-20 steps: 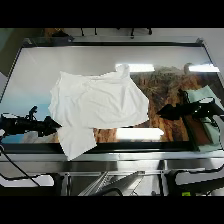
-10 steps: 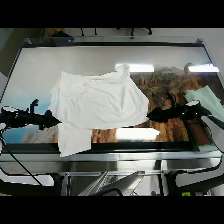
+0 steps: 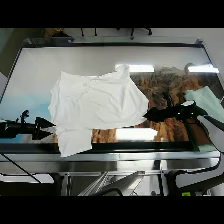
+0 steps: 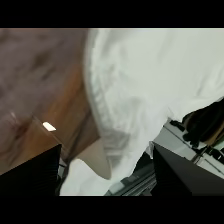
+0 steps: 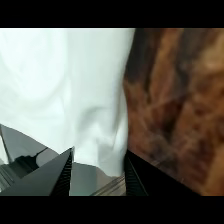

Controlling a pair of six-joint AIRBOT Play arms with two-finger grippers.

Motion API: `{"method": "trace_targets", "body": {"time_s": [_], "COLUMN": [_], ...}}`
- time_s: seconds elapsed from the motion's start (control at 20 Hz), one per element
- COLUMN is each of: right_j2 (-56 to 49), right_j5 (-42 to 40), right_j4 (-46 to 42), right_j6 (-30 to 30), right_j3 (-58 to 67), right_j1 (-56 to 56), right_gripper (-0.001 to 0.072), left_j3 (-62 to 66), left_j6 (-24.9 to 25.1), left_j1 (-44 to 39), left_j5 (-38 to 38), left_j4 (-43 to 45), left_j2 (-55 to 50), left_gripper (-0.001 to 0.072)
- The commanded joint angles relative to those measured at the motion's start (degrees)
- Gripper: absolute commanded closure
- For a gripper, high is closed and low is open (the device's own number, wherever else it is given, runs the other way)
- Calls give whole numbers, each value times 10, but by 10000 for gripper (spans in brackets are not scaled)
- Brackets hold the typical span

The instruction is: Fold the shirts.

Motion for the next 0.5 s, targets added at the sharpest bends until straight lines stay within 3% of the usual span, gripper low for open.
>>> {"method": "trace_targets", "body": {"time_s": [0.0, 0.15, 0.2, 0.25, 0.3, 0.35, 0.4, 0.45], "right_j2": [-1, -2, -2, -2, -2, -1, 1, 6], "right_j5": [-6, -15, -24, -33, -41, -45, -43, -36], "right_j4": [-9, -9, -9, -9, -9, -9, -9, -8], "right_j6": [0, 0, 0, 0, 0, -1, 0, -1], "right_j3": [0, 0, 0, 0, 0, 2, 6, 15], "right_j1": [5, 16, 19, 20, 20, 18, 17, 16], "right_gripper": [273, 283, 333, 449, 527, 645, 696, 696], "left_j3": [-50, -59, -51, -40, -27, -12, 6, 22], "left_j6": [26, 63, 64, 65, 68, 69, 68, 67], "left_j1": [4, -43, -63, -84, -101, -114, -124, -128], "left_j5": [97, 145, 154, 157, 152, 143, 123, 105], "left_j4": [-51, -143, -146, -145, -144, -142, -143, -147], "left_j2": [-1, -1, -1, -1, -1, 0, 0, 7], "left_gripper": [97, 108, 120, 346, 693, 693, 695, 696]}}
